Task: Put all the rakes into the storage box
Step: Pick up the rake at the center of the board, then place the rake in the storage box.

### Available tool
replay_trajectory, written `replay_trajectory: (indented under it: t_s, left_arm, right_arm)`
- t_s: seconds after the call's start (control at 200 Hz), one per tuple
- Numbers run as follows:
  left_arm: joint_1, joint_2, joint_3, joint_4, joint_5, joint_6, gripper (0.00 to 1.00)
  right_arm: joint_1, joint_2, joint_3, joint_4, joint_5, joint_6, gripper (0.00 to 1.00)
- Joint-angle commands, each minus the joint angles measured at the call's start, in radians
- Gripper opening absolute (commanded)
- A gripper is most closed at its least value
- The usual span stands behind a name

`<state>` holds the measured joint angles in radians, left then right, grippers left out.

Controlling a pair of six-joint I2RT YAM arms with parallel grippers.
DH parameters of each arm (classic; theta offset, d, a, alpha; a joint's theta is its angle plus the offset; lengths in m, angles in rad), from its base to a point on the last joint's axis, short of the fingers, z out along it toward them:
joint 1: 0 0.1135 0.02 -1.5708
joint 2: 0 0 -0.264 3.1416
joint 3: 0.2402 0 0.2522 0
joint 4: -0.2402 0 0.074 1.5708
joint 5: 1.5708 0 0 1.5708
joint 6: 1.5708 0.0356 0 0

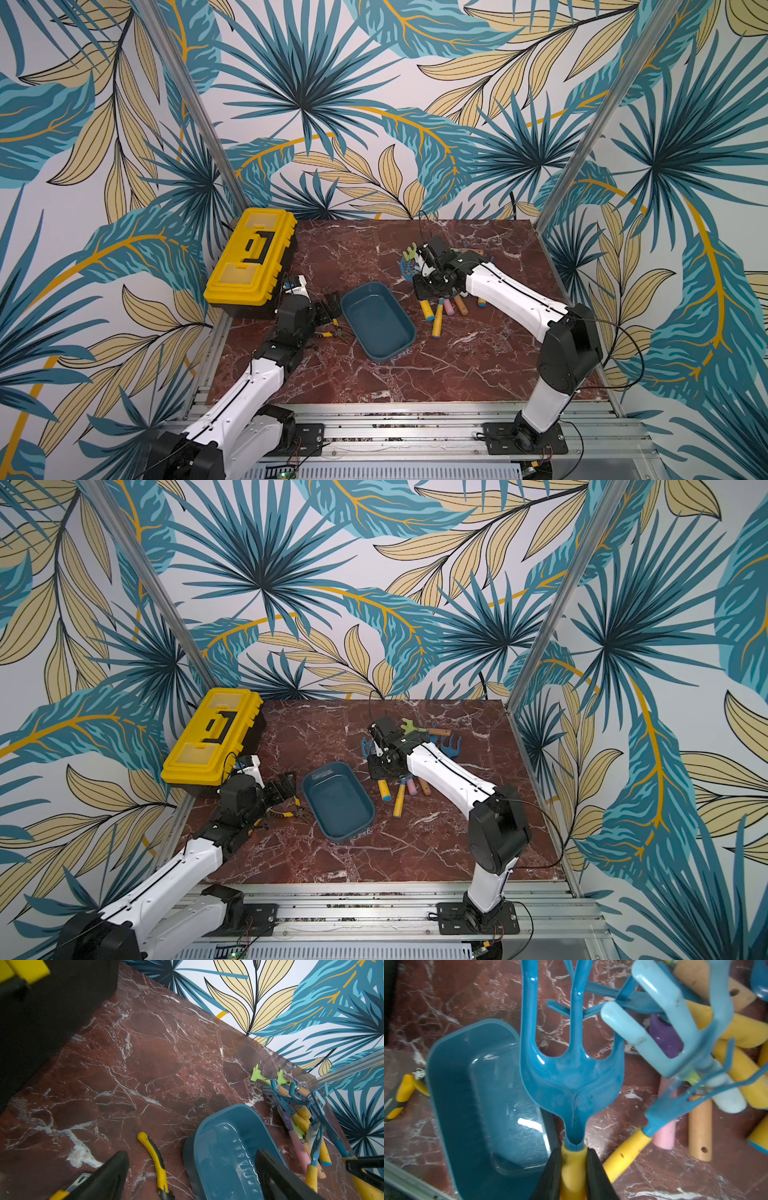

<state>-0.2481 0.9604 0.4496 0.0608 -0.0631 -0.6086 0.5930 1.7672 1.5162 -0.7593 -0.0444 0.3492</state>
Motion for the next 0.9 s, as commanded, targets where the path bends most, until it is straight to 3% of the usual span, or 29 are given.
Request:
replay_trajectory:
  t_s: [0.0,0.37,0.556,0.676,0.791,0.891]
  left_arm:
    - [-0.003,-0.021,-0.008,0.017,-0.060,0.016,1.00]
    - [-0.002,-0.041,-0.019,0.022,-0.061,0.015,1.00]
    - [-0.002,-0.042,-0.015,0.015,-0.057,0.015,1.00]
    - [-0.002,-0.039,-0.015,0.017,-0.060,0.016,1.00]
    - [-0.003,-0.042,-0.012,0.013,-0.050,0.016,1.00]
    - [-0.003,-0.043,-0.014,0.014,-0.053,0.017,1.00]
  right_arm:
    - [0.025,-0.011,-0.023,0.074,-0.128,0.038,0.18]
    - [0.108,0.056,-0.027,0.201,-0.215,0.107,0.18]
    - [0.094,0.034,-0.052,0.157,0.028,0.140,0.18]
    - [0.039,0.008,-0.100,0.157,0.081,0.155,0.18]
    - [-0.011,-0.021,-0.129,0.185,-0.024,0.142,0.18]
    - [-0.034,-0.019,-0.133,0.250,-0.342,0.122,0.18]
